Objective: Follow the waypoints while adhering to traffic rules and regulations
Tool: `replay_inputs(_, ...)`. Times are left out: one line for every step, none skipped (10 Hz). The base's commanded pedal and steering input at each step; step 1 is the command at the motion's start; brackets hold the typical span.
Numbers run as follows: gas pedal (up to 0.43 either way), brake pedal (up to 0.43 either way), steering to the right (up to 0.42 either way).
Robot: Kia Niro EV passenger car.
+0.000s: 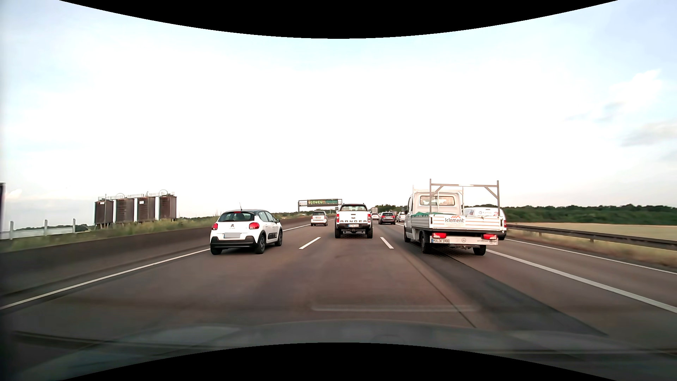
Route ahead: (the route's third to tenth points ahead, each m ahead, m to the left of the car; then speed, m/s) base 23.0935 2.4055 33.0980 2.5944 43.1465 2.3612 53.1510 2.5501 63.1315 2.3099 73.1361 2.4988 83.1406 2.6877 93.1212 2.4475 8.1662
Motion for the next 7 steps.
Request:
replay_inputs(0.110,0.000,-0.004)
replay_inputs(0.110,0.000,-0.004)
replay_inputs(0.110,0.000,-0.005)
replay_inputs(0.110,0.000,-0.004)
replay_inputs(0.110,0.000,-0.005)
replay_inputs(0.110,0.000,-0.005)
replay_inputs(0.110,0.000,-0.005)
